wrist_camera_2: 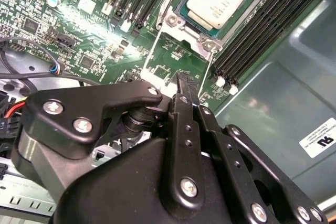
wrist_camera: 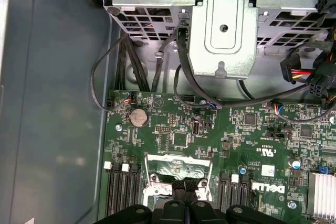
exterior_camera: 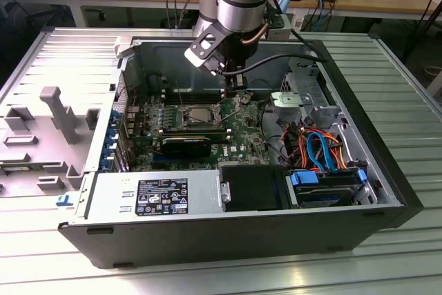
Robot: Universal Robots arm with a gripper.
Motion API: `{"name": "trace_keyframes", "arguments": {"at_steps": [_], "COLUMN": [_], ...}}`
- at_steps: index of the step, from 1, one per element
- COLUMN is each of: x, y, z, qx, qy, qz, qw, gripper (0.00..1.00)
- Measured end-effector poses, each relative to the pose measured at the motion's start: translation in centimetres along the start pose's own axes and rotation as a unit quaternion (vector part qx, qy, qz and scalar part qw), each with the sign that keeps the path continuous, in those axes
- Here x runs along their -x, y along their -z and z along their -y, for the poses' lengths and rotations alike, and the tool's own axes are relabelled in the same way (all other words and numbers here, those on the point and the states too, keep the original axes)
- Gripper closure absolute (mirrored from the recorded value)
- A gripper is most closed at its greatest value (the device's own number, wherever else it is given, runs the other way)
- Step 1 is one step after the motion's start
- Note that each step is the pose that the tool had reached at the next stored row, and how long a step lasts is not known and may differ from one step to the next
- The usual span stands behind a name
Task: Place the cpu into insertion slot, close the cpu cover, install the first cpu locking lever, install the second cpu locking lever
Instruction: 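Close the cpu cover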
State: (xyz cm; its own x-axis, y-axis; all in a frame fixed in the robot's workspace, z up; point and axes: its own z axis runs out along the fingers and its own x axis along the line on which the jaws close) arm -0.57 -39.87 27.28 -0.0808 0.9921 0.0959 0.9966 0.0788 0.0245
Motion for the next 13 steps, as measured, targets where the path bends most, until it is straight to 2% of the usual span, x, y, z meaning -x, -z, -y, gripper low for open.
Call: {"name": "trace_keyframes", "arguments": {"at_steps": [13], "x": [0.06], "y": [-0.09], "z": [-0.48], "qx": [0.0000], "qy": [0.000], "qz": [0.0000], "qw": [1.0000], "gripper": [0.89]}}
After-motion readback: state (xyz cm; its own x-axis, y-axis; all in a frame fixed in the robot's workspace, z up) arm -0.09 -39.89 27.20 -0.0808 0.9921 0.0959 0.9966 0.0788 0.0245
